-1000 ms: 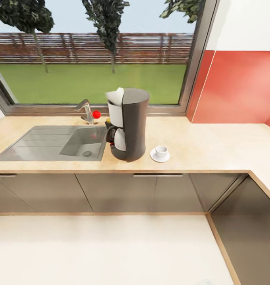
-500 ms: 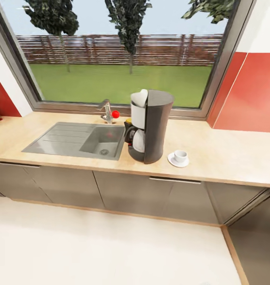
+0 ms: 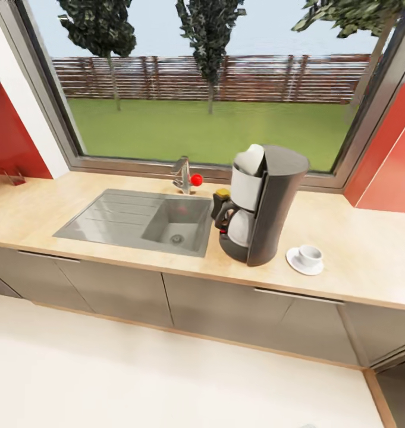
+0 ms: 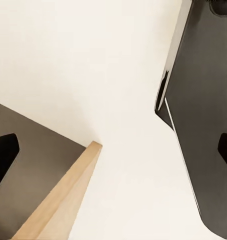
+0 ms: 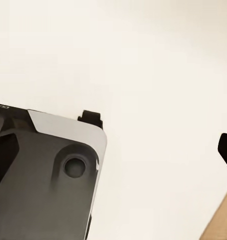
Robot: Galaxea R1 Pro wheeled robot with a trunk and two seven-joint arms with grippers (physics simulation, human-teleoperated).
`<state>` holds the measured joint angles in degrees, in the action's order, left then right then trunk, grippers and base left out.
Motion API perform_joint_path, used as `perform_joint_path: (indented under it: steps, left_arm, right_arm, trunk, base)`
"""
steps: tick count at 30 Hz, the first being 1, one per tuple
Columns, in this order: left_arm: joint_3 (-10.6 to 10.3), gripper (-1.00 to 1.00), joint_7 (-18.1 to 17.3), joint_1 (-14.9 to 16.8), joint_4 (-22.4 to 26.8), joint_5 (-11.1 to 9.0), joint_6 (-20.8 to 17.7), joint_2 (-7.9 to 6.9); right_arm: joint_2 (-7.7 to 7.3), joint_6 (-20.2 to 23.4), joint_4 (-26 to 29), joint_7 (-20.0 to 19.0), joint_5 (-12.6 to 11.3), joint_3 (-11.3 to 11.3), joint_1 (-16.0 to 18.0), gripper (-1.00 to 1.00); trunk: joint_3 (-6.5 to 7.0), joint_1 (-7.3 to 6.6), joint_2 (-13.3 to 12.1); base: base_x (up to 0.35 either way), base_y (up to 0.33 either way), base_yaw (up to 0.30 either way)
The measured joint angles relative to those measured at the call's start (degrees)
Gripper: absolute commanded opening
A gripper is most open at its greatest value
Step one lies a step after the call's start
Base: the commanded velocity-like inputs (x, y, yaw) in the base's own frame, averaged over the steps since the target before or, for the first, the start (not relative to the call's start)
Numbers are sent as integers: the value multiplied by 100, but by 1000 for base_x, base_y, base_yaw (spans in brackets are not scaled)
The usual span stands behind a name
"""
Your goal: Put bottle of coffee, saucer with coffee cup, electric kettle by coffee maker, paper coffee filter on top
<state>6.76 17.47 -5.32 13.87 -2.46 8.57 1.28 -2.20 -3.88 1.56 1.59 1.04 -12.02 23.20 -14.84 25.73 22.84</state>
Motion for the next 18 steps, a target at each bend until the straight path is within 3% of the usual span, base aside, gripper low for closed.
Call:
perform_joint_path:
  steps: [6,18]
  left_arm:
    - [2,100,0,-1,0,0,4,0]
    - [9,100,-2,-1,-10,0,9,0]
  right_arm:
    - [0,0,0,0,2,0,1,100]
    - [-2,-1,-1,0,6,1,-3,100]
  trunk:
    - [39,0,0]
    - [120,3,-1]
  base:
    - [242,209,180]
    - [20,19,181]
